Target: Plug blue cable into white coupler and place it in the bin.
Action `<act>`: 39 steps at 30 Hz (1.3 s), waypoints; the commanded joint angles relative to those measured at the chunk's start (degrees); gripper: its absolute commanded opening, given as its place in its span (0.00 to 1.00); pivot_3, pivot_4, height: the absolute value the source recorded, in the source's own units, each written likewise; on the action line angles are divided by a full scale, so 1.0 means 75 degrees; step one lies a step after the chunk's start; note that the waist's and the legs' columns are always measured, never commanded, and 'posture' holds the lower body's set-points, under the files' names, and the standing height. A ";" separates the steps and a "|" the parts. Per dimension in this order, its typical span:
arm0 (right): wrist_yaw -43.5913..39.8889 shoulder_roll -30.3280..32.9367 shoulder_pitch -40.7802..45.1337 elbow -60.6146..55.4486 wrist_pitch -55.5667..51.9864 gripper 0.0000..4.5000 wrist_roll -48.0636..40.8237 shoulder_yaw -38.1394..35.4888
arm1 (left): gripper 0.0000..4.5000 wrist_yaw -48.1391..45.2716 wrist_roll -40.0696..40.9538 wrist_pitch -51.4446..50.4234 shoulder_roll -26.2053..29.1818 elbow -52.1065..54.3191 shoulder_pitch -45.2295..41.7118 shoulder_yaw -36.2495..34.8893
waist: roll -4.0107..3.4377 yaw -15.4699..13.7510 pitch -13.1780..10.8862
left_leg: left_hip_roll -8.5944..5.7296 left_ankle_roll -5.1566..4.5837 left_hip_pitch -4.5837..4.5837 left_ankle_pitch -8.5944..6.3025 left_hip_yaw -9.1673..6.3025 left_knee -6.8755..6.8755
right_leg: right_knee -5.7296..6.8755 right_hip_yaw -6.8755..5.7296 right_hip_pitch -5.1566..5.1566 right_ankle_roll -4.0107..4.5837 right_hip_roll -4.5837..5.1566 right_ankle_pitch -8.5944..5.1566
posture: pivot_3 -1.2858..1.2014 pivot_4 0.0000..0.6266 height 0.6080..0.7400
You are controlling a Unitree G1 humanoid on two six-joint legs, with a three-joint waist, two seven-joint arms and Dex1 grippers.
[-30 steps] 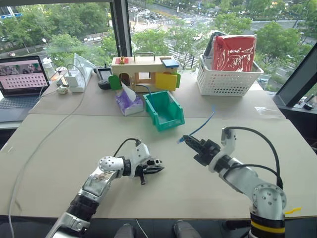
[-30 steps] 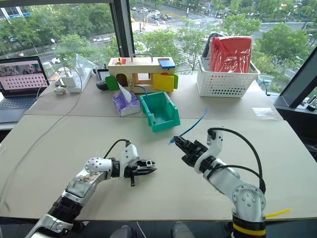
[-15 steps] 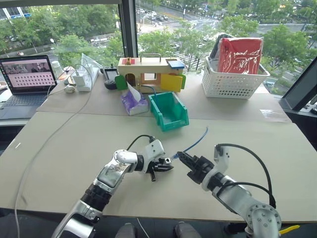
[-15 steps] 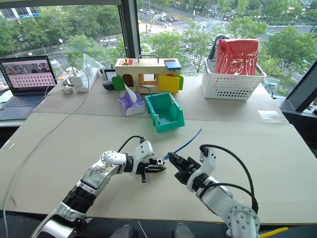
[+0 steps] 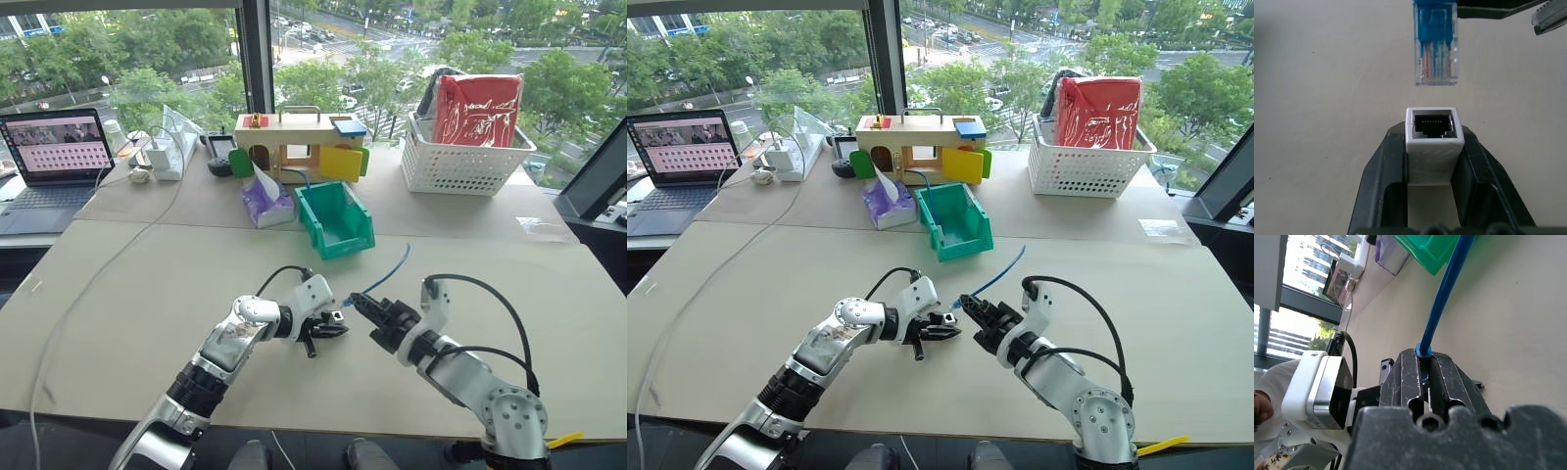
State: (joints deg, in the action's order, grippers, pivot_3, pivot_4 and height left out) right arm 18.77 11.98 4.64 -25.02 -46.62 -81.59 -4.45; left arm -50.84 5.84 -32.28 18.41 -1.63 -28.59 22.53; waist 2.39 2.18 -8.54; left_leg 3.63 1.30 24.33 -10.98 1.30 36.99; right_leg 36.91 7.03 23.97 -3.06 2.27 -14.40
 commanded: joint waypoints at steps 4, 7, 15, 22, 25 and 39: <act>-0.0006 0.0140 -0.0010 -0.0071 -0.0158 0.00 -0.0021 0.0208 | 0.15 0.0178 -0.0132 -0.0263 -0.0055 -0.0068 0.0217 0.0255 | 0.0000 0.0003 0.0000 | 0.0000 0.0000 -0.0001 0.0000 0.0000 0.0000 | 0.0000 0.0000 0.0000 0.0000 0.0000 0.0000 | 0.52 0.24 0.94; 0.0064 0.0252 -0.0032 -0.0112 -0.0228 0.00 -0.0057 0.0240 | 0.15 0.0474 -0.0120 -0.0466 -0.0137 0.0074 0.0334 0.0135 | 0.0001 0.0000 0.0003 | 0.0000 0.0000 -0.0001 0.0000 0.0000 0.0000 | 0.0000 0.0000 -0.0002 0.0000 0.0000 0.0000 | 0.52 0.24 0.94; 0.0214 0.0369 0.0016 -0.0068 -0.0260 0.00 0.0076 0.0266 | 0.15 0.0849 -0.0004 -0.0898 -0.0184 0.0460 0.0530 -0.0070 | 0.0000 0.0016 0.0026 | 0.0000 0.0000 -0.0010 0.0000 -0.0001 0.0000 | 0.0001 0.0000 -0.0007 -0.0004 0.0000 -0.0002 | 0.52 0.24 0.94; 0.0151 0.0360 0.0215 0.0147 -0.0335 0.00 0.0226 0.0354 | 0.15 0.1014 0.0097 -0.1095 -0.0214 0.0649 0.0583 -0.0081 | 0.0000 0.0029 0.0026 | 0.0000 0.0000 -0.0009 0.0000 -0.0001 0.0000 | 0.0001 0.0001 -0.0006 -0.0005 0.0000 -0.0003 | 0.52 0.24 0.94; 0.0118 0.0337 0.0248 0.0184 -0.0354 0.00 0.0306 0.0383 | 0.15 0.1040 0.0134 -0.1155 -0.0202 0.0687 0.0580 -0.0085 | 0.0000 0.0034 0.0027 | 0.0000 0.0000 -0.0009 0.0000 -0.0001 0.0000 | 0.0001 0.0001 -0.0006 -0.0005 -0.0001 -0.0003 | 0.52 0.24 0.94; 0.0010 0.0621 0.0406 -0.0013 -0.0658 0.00 0.1256 0.0665 | 0.15 0.1102 0.0574 -0.2395 -0.0184 0.0874 0.0307 -0.0296 | 0.0001 0.0049 0.0028 | 0.0001 0.0000 -0.0008 0.0000 -0.0002 -0.0002 | 0.0000 0.0000 -0.0003 -0.0015 -0.0002 -0.0010 | 0.52 0.24 0.94</act>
State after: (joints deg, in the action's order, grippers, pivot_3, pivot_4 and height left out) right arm 18.66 15.62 8.14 -24.53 -49.62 -73.59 -0.24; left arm -42.78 10.00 -47.77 16.21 5.76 -26.92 19.29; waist 2.40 2.55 -8.32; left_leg 3.64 1.30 24.27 -10.98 1.29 36.97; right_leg 36.90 7.03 23.95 -3.17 2.26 -14.47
